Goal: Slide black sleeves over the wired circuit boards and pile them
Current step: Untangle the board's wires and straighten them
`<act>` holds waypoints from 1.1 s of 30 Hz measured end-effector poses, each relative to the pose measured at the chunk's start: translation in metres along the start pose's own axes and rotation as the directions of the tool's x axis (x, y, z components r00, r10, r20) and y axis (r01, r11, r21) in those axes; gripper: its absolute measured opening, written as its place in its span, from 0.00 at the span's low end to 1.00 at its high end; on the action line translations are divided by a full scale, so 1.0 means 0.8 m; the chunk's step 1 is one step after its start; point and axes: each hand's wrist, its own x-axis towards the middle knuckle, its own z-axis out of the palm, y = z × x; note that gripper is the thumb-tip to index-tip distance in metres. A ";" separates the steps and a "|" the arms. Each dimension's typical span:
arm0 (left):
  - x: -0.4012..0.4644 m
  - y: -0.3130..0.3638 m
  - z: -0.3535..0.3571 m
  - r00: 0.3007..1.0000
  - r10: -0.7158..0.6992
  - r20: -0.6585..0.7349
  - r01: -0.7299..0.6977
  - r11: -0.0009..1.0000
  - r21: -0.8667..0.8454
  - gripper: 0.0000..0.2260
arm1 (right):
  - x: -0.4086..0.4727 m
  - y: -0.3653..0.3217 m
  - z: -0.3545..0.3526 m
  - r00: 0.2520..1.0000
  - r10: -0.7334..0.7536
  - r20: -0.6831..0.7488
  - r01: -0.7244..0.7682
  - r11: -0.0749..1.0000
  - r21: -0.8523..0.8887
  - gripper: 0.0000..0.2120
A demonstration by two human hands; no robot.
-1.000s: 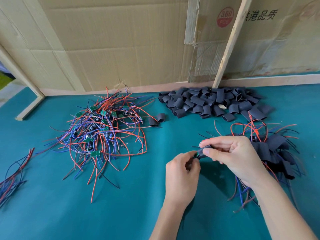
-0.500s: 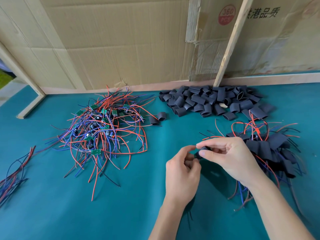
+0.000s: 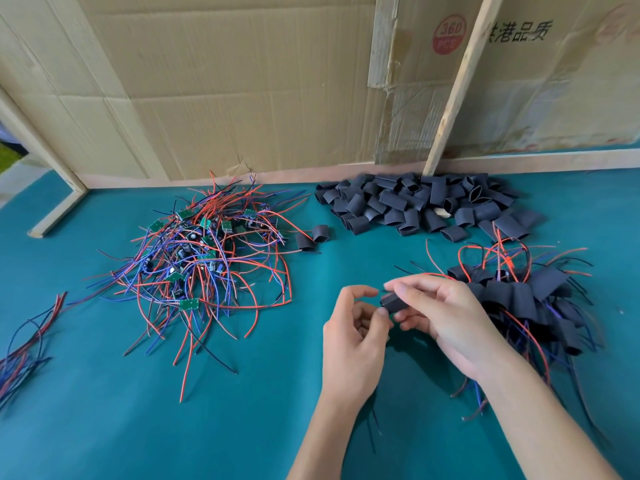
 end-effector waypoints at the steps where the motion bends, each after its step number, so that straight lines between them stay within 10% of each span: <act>1: 0.000 -0.001 0.000 1.000 -0.006 0.010 0.006 1.000 0.003 0.12 | 0.001 0.001 0.001 1.000 0.019 -0.017 -0.019 1.000 0.022 0.13; 16: 0.002 -0.003 0.000 1.000 0.010 -0.020 -0.009 0.999 0.039 0.11 | -0.002 0.003 0.012 0.999 0.005 -0.039 -0.007 0.999 -0.049 0.16; 22: 0.003 -0.006 0.003 0.999 -0.045 -0.012 0.045 0.999 -0.011 0.09 | -0.013 -0.035 -0.022 0.973 -0.174 -0.148 0.110 0.924 -0.366 0.02; 25: 0.005 -0.010 0.004 0.996 -0.082 -0.018 0.081 0.996 -0.040 0.10 | -0.031 -0.079 -0.065 0.930 -0.312 -0.195 0.123 0.765 -0.633 0.10; 29: 0.005 -0.012 0.004 0.997 -0.069 -0.024 0.068 0.997 -0.045 0.10 | -0.034 -0.126 -0.123 0.917 -0.257 -0.306 -0.292 0.092 -0.952 0.35; 33: 0.008 -0.013 0.007 0.997 -0.071 -0.033 0.069 0.996 -0.056 0.09 | -0.004 -0.156 -0.095 0.875 -0.405 -0.266 -0.211 0.175 -0.962 0.20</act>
